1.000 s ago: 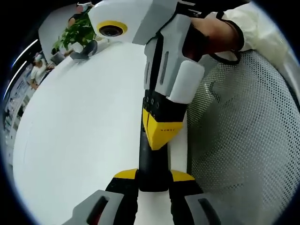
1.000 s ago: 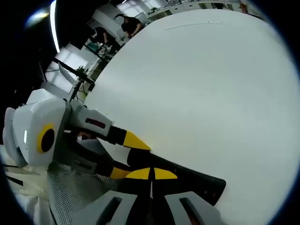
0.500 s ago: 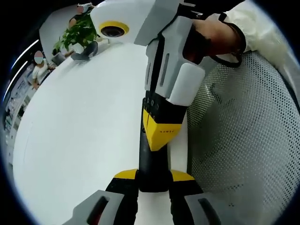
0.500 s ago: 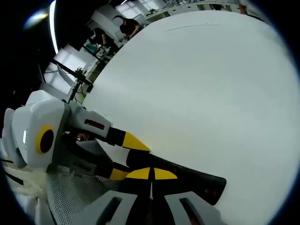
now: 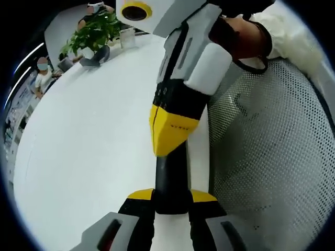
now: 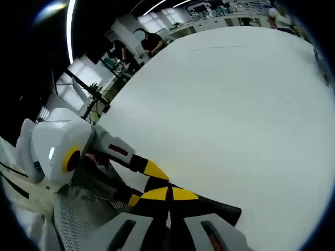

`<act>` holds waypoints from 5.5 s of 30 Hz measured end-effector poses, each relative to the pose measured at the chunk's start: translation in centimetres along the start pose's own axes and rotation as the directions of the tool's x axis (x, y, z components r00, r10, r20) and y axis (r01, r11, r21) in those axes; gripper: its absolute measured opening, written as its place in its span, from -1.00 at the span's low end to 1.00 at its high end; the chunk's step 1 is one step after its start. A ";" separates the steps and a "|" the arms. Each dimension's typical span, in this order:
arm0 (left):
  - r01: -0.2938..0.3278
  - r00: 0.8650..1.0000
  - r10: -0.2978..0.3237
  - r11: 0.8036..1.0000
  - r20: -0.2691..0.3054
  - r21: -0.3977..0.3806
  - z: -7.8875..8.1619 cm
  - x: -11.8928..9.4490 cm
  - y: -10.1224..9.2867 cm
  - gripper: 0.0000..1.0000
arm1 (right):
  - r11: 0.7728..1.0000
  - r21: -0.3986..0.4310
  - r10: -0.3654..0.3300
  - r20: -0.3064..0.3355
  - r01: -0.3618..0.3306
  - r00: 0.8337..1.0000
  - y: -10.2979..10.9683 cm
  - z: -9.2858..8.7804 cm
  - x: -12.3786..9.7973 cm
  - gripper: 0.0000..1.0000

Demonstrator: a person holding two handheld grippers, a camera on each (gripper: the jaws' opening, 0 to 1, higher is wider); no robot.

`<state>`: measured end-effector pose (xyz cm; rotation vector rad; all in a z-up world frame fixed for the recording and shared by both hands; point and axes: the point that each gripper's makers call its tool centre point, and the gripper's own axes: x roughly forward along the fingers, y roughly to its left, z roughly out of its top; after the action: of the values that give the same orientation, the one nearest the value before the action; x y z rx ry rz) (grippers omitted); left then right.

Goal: Press the specified remote control buttons in sequence, fully releasing each button before pressing the next.

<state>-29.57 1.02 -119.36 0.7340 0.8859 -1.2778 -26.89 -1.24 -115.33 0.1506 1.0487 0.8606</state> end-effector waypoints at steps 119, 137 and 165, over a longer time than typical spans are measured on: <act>-0.197 0.965 0.208 0.977 -0.161 0.084 1.4 -0.6 31.9 -0.14 | 0.965 -0.002 -0.234 0.452 0.263 0.861 -3.5 5.3 -8.7 0.86; -0.295 0.941 0.332 0.900 0.065 -0.322 1.0 -3.6 27.9 0.60 | 0.954 0.010 -0.271 0.464 0.301 0.843 -4.2 5.2 -9.8 0.95; -0.261 0.793 0.520 0.762 0.319 -0.593 2.5 -10.0 16.7 0.98 | 0.950 0.009 -0.276 0.489 0.311 0.827 -4.8 6.0 -10.9 0.98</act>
<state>-13.30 6.34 -109.70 0.1381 0.5811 -0.7105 -21.74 -10.32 -107.01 0.1314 0.5436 0.5340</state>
